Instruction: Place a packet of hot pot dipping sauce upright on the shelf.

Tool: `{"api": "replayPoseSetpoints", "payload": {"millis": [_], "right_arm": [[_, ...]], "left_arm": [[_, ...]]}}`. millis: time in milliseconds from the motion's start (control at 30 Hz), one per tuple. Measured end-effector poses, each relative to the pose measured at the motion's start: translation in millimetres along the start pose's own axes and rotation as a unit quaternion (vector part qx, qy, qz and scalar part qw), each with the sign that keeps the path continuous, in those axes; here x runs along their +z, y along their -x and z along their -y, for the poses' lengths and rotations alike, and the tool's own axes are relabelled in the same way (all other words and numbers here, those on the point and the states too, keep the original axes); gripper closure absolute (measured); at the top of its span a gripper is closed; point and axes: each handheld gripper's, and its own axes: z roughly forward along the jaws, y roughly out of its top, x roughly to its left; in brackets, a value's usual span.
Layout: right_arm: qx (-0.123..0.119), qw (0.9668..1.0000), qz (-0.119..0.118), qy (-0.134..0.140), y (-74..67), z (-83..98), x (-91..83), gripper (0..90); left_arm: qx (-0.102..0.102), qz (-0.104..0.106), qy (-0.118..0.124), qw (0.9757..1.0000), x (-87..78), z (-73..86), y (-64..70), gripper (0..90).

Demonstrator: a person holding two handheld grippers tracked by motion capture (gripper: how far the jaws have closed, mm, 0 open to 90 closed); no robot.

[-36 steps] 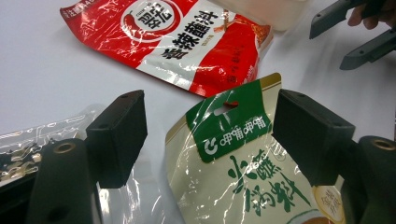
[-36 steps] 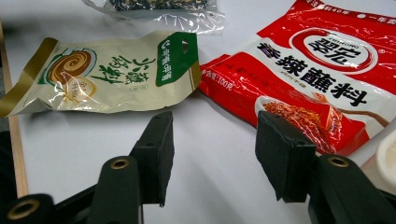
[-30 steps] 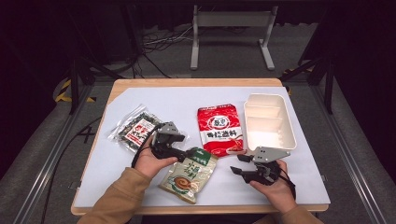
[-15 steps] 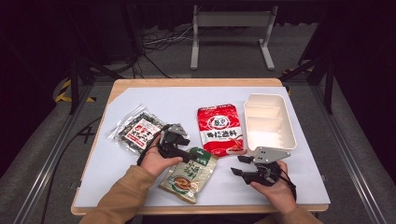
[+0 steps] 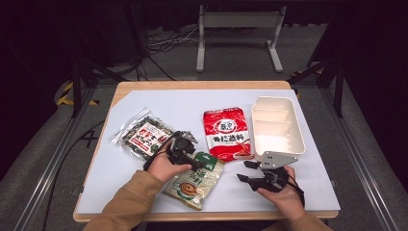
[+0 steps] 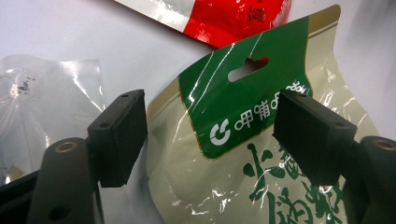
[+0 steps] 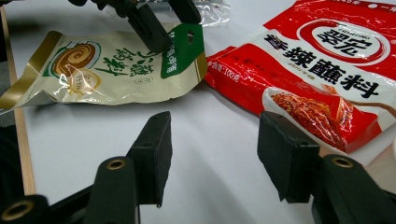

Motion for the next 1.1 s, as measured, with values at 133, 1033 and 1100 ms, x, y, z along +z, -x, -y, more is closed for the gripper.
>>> {"api": "replayPoseSetpoints", "payload": {"millis": [133,1033,1100], "right_arm": [[0.001,1.0000,-0.004,0.000,-0.2,0.4,0.5,43.8],[-0.004,0.9999,-0.012,-0.001,-1.0,0.4,1.9,41.8],[-0.005,0.9999,-0.012,-0.001,-1.1,0.4,2.0,41.7]], "left_arm": [[0.008,-0.003,0.004,1.0000,0.9,1.4,-0.8,27.1],[0.026,0.003,-0.013,0.9996,-4.9,7.3,-2.4,85.8],[0.030,0.000,-0.012,0.9995,-6.0,6.9,-1.1,86.3]]}}
